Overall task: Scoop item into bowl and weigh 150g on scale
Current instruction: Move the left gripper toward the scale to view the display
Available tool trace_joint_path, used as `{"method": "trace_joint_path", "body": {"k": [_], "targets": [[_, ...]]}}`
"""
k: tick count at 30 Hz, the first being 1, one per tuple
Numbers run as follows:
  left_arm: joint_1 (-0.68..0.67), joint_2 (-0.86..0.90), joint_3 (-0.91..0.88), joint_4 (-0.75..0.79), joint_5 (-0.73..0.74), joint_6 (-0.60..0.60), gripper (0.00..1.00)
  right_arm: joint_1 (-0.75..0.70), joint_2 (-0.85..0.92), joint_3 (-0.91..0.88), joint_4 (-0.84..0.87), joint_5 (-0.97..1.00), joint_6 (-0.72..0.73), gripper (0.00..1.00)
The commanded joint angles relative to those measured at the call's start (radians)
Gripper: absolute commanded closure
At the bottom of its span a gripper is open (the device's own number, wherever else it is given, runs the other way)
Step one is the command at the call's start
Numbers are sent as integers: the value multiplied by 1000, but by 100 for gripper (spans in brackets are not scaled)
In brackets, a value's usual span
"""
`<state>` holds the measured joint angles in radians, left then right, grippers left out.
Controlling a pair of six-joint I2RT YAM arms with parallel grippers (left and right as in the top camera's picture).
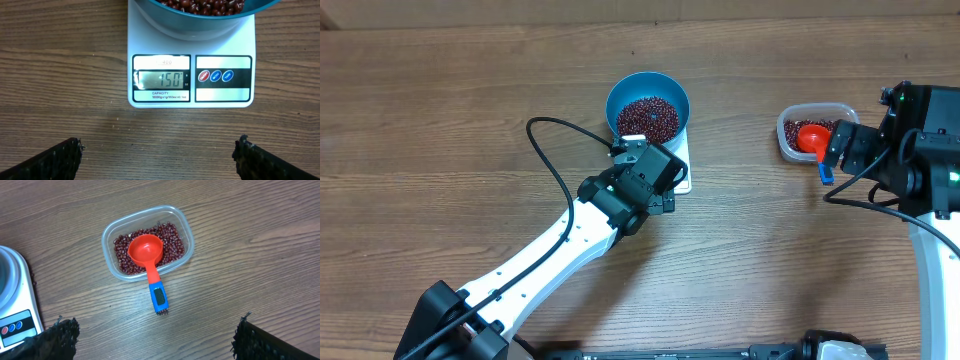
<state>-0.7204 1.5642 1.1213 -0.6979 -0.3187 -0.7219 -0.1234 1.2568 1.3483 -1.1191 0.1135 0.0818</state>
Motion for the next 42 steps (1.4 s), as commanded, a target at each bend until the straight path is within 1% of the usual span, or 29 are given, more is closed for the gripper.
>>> {"method": "trace_joint_path", "body": {"k": [1, 30, 37, 42], "targets": [[-6, 9, 9, 3, -21, 27, 0, 4, 2, -1, 2, 14, -1, 0], [-6, 9, 9, 3, -21, 27, 0, 4, 2, -1, 3, 14, -1, 0], [-6, 9, 9, -20, -21, 27, 0, 4, 2, -1, 2, 14, -1, 0], [-6, 8, 9, -23, 6, 27, 1, 4, 2, -1, 3, 14, -1, 0]]}}
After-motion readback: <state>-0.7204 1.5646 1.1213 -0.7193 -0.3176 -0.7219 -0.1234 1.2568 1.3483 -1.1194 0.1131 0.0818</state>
